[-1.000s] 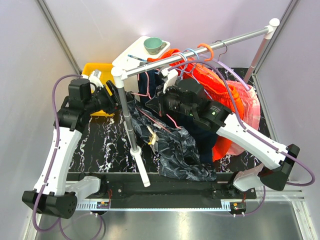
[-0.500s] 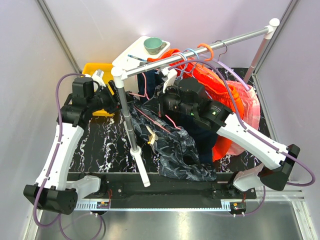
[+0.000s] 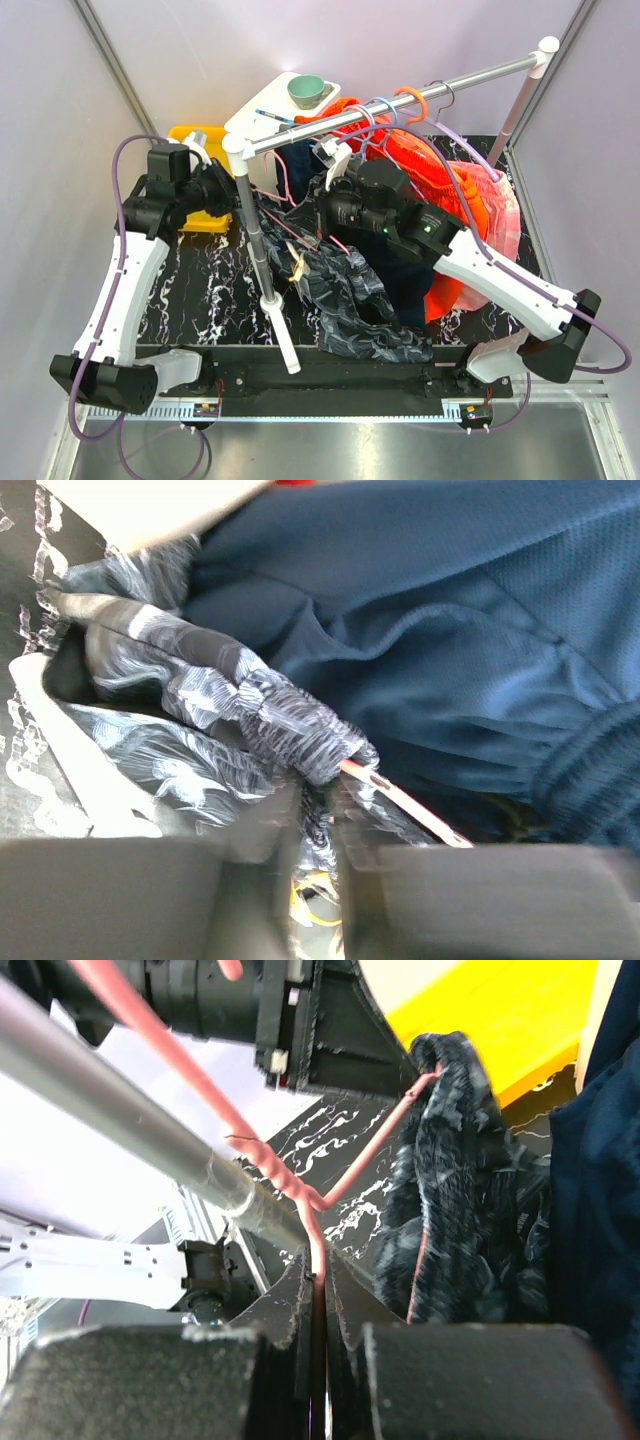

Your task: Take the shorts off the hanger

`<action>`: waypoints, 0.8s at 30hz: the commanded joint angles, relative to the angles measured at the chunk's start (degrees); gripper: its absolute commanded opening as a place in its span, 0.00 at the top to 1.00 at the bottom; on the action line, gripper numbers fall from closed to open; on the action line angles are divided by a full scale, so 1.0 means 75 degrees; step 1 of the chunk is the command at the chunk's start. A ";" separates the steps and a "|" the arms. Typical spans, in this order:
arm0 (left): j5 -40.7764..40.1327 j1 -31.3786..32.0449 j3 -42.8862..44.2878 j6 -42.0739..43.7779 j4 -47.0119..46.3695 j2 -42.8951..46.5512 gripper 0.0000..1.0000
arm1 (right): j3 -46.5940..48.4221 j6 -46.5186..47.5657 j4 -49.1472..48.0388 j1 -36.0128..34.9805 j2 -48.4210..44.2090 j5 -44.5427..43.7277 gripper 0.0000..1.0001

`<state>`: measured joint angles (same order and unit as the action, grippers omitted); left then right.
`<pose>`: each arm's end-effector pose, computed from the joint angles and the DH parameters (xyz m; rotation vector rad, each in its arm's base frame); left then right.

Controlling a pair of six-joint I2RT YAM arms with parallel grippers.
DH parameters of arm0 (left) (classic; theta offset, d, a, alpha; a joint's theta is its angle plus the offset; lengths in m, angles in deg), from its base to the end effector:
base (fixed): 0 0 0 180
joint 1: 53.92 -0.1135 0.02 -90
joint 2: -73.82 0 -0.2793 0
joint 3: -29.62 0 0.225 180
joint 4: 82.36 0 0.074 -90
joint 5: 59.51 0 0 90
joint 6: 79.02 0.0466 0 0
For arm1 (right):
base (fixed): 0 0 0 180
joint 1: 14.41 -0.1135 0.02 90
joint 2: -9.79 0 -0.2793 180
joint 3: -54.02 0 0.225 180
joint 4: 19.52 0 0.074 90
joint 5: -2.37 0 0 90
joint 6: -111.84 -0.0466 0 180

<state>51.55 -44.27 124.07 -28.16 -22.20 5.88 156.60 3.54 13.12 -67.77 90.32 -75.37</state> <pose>0.2084 -0.0524 0.4077 -0.3542 2.2212 -0.8741 0.1711 0.2467 0.4515 -0.7250 1.7395 1.0759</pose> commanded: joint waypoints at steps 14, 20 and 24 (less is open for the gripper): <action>-0.2105 -0.0009 0.0555 0.0226 0.0405 -0.0222 1.00 | -0.1911 0.0624 -0.1223 -0.0068 -0.2405 0.0593 1.00; -0.2012 -0.0009 0.0731 0.0238 0.0335 -0.0444 1.00 | -0.2415 0.0612 -0.1094 -0.0068 -0.2991 0.0324 1.00; -0.1335 -0.0009 0.0603 0.0121 0.0206 -0.0597 1.00 | -0.2404 0.0694 -0.1141 -0.0068 -0.2992 -0.0097 1.00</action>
<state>39.04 -44.21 126.93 -27.42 -16.82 2.32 137.98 7.80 7.70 -67.80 68.53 -73.49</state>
